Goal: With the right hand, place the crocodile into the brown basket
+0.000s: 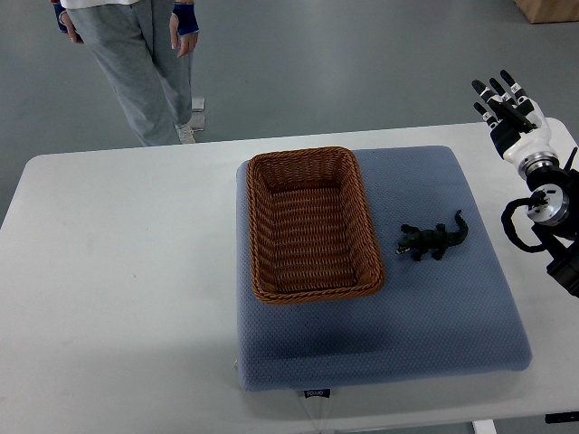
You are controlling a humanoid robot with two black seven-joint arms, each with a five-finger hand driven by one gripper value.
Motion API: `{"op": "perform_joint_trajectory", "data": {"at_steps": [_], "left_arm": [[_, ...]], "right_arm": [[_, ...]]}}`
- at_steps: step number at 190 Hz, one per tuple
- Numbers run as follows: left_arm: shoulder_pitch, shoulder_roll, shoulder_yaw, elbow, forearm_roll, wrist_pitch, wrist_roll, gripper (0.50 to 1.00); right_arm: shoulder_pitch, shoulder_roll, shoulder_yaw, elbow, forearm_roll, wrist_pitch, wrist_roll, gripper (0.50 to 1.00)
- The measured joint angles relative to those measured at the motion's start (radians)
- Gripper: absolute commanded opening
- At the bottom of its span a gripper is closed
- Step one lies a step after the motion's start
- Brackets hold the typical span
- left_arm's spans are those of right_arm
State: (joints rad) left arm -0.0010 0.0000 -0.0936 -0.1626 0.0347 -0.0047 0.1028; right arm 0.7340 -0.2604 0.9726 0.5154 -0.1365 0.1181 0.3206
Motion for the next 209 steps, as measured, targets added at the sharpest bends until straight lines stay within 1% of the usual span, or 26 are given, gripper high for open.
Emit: {"op": "perform_joint_trajectory", "data": {"at_steps": [209], "left_arm": [[0.0,0.0,-0.002,-0.003,0.001,0.0,0.0,1.0]], "right_arm": [[-0.001,-0.012,-0.002,0.008,0.001,-0.002,0.0,0.928]]}}
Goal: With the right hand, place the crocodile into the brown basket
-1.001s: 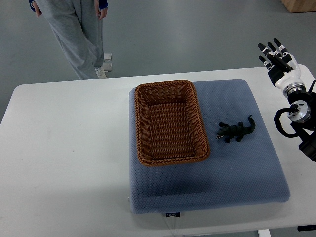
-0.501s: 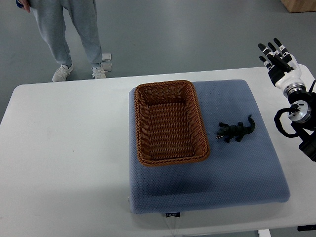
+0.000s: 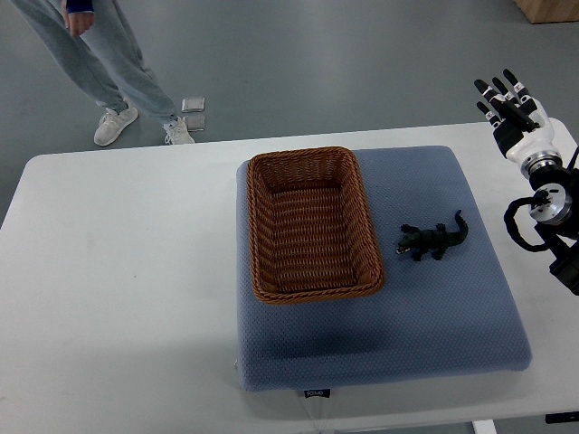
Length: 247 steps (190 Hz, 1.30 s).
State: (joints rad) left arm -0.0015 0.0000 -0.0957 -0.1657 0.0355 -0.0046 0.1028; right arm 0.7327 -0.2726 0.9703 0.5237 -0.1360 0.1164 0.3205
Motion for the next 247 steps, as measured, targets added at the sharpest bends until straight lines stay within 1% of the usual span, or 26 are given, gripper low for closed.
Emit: {"op": "perform_joint_trajectory", "data": {"at_steps": [10,52,101,118,141,166,193,221,247], "left_arm": [[0.0,0.0,0.001,0.0,0.0,0.0,0.0,1.0],[0.0,0.0,0.002,0.0,0.0,0.0,0.0,1.0],[0.0,0.0,0.003,0.0,0.0,0.0,0.0,1.0],[0.0,0.0,0.003,0.0,0.0,0.0,0.0,1.0],[0.0,0.0,0.002,0.0,0.0,0.0,0.0,1.0],[0.0,0.0,0.002,0.0,0.0,0.0,0.0,1.0],[0.0,0.0,0.001,0.0,0.0,0.0,0.0,1.0],[0.0,0.0,0.001,0.0,0.0,0.0,0.0,1.0],[0.0,0.0,0.002,0.0,0.0,0.0,0.0,1.0]], "right_arm": [[-0.001,-0.01,-0.005,0.005,0.0,0.0,-0.001,0.928],[0.01,-0.109,-0.045,0.046,-0.033,-0.013,-0.01,0.928],[0.101,-0.226,-0.181,0.05,-0.12,-0.002,-0.012,0.928],[0.137,-0.27,-0.248,0.077,-0.163,0.009,-0.012,0.928],[0.179,-0.346,-0.358,0.179,-0.324,0.041,-0.009,0.928],[0.211,-0.445,-0.447,0.325,-0.649,0.111,-0.004,0.928],[0.236,-0.526,-0.469,0.458,-0.997,0.194,-0.003,0.928],[0.255,-0.568,-0.483,0.579,-1.248,0.256,-0.003,0.928],[0.257,-0.573,-0.54,0.66,-1.401,0.285,-0.01,0.928]]}}
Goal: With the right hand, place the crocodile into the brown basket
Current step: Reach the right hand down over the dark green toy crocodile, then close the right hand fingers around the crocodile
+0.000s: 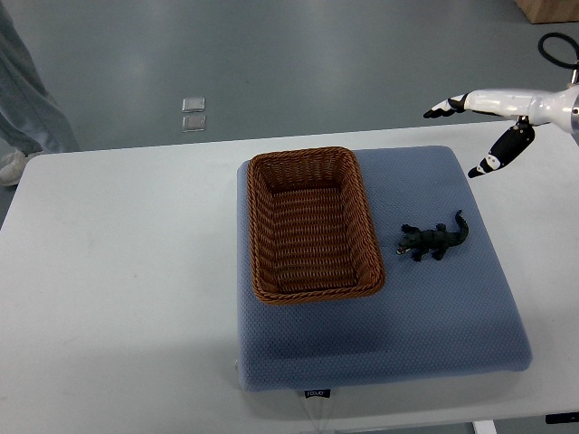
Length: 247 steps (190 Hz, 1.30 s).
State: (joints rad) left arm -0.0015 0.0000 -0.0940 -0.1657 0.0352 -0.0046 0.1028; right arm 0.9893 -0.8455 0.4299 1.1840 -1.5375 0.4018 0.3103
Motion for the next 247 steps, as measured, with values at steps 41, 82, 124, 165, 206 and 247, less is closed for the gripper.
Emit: {"op": "perform_joint_trajectory", "data": {"at_steps": [41,82,124,165,206,247], "left_arm": [[0.0,0.0,0.0,0.0,0.0,0.0,0.0,1.0],[0.0,0.0,0.0,0.0,0.0,0.0,0.0,1.0],[0.0,0.0,0.0,0.0,0.0,0.0,0.0,1.0],[0.0,0.0,0.0,0.0,0.0,0.0,0.0,1.0],[0.0,0.0,0.0,0.0,0.0,0.0,0.0,1.0],[0.0,0.0,0.001,0.0,0.0,0.0,0.0,1.0]], "right_arm": [[-0.003,0.069,-0.129,-0.006,-0.092,-0.005,-0.073,0.926],[-0.016,0.108,-0.147,-0.039,-0.092,-0.006,-0.116,0.924],[-0.067,0.13,-0.148,-0.04,-0.082,-0.003,-0.123,0.924],[-0.082,0.141,-0.147,-0.047,-0.079,-0.008,-0.124,0.911],[-0.087,0.162,-0.145,-0.1,-0.079,-0.033,-0.13,0.872],[-0.109,0.168,-0.146,-0.104,-0.08,-0.045,-0.131,0.829]]}}
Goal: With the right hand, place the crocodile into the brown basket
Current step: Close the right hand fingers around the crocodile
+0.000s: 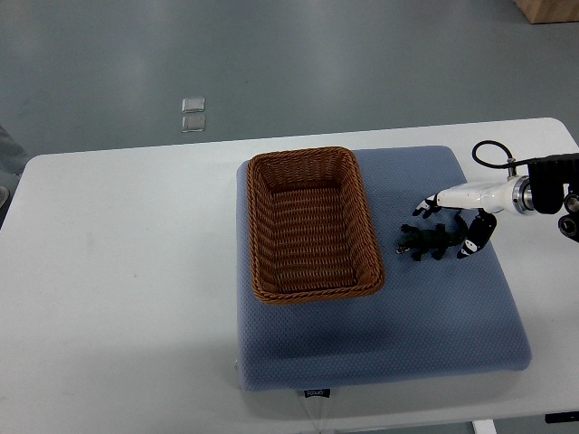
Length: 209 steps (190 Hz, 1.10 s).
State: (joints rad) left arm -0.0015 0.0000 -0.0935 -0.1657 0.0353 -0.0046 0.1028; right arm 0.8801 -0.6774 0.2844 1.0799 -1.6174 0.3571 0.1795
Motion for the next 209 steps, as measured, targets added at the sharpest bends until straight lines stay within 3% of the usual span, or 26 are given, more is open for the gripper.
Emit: {"op": "perform_joint_trajectory", "data": {"at_steps": [56,90,118,150,209], "left_arm": [[0.0,0.0,0.0,0.0,0.0,0.0,0.0,1.0],[0.0,0.0,0.0,0.0,0.0,0.0,0.0,1.0],[0.0,0.0,0.0,0.0,0.0,0.0,0.0,1.0],[0.0,0.0,0.0,0.0,0.0,0.0,0.0,1.0],[0.0,0.0,0.0,0.0,0.0,0.0,0.0,1.0]], "right_arm": [[-0.007,0.007,0.0,0.0,0.002,-0.029,0.0,0.744],[-0.007,0.005,0.001,0.0,0.002,-0.034,0.0,0.642],[-0.007,0.004,0.0,0.002,0.001,-0.034,0.001,0.609],[-0.008,0.003,-0.002,0.007,0.0,-0.033,0.003,0.513],[0.009,-0.042,0.007,0.01,0.021,-0.026,0.01,0.509]]}}
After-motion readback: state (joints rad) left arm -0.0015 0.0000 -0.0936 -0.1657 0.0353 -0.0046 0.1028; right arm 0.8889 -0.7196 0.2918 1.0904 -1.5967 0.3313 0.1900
